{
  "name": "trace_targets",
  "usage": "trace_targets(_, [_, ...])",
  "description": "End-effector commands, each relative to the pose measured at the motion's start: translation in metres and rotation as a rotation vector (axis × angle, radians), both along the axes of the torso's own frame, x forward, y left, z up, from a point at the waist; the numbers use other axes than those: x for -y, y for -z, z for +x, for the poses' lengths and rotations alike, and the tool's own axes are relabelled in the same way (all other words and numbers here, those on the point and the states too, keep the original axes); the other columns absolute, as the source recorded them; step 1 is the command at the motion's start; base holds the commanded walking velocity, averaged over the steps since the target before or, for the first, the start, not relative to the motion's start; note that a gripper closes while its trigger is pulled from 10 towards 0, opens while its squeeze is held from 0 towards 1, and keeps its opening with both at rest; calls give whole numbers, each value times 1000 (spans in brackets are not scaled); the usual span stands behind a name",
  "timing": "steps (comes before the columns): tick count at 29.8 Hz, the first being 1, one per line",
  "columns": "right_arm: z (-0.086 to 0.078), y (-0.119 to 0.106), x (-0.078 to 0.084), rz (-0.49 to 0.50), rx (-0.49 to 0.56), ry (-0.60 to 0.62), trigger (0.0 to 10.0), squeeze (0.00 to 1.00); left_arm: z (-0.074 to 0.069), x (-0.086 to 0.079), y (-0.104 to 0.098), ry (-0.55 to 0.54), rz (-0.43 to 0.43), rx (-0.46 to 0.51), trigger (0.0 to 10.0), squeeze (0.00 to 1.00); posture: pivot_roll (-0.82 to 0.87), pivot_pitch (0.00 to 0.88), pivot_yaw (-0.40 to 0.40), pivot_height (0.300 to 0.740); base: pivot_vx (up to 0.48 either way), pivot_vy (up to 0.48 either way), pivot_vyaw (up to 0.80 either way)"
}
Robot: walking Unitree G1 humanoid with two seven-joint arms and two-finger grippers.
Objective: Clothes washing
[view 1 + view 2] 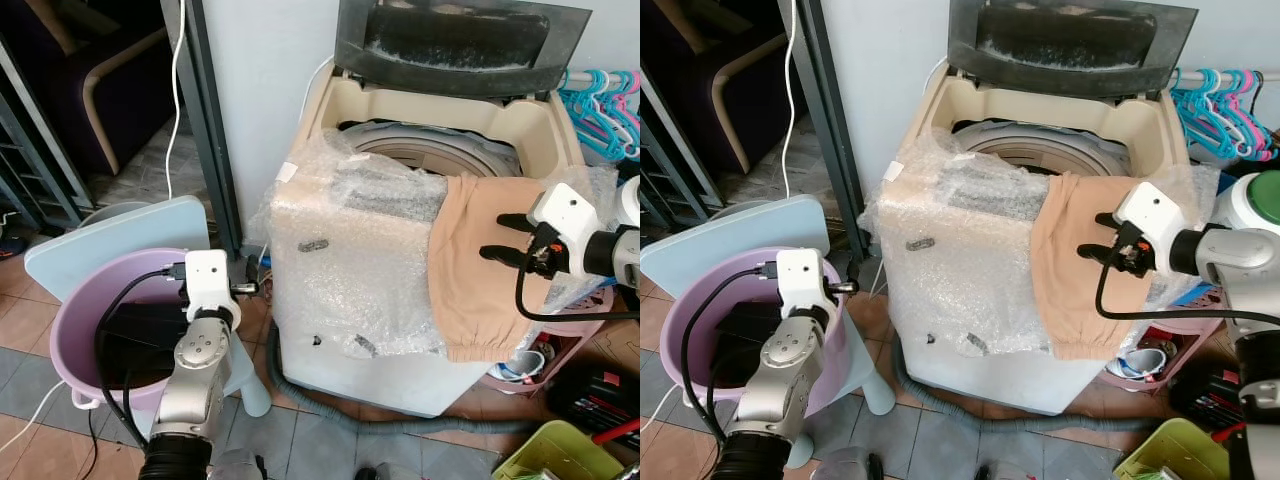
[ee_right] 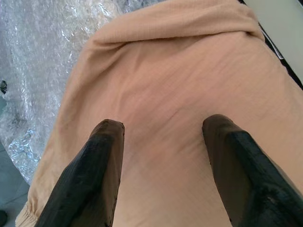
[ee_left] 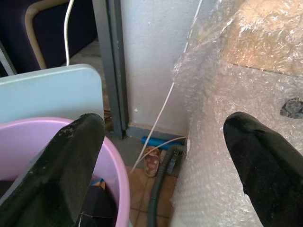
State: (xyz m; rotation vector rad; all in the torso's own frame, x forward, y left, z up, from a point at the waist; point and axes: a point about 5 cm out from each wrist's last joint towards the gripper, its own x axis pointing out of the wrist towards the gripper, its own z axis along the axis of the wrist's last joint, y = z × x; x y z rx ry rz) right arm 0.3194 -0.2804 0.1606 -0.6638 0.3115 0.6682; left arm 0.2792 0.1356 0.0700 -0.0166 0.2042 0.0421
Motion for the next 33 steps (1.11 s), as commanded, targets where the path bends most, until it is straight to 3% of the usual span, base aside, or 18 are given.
trace_targets(1, [5,9,-7,-4,42,46,6941,0,0,0,0,4,8,-5,10000,0,-12,0,9,740,0,0,0])
trace_targets(2, [6,11,-10,2,57,60,6941,0,0,0,0,4,8,-5,10000,0,-12,0,9,740,0,0,0])
trace_targets(3, [8,15,-13,34,71,92,157,0,0,-1,0,4,9,-5,10000,0,-9,0,8,740,0,0,0])
trace_targets(8, [12,28,-22,122,116,203,0,0,-1,-2,1,-2,12,-10,10000,0,-5,0,5,740,0,0,0])
trace_targets(12, [13,31,-21,149,151,258,0,0,-2,-2,2,-3,13,-12,10000,0,-7,0,5,740,0,0,0])
trace_targets(17, [16,29,-13,255,199,394,0,0,-1,1,2,5,9,-14,10000,0,-18,0,4,740,0,0,0])
trace_targets(33, [18,53,-41,280,97,368,0,0,-2,2,3,7,10,-18,10000,0,-12,0,1,740,0,0,0])
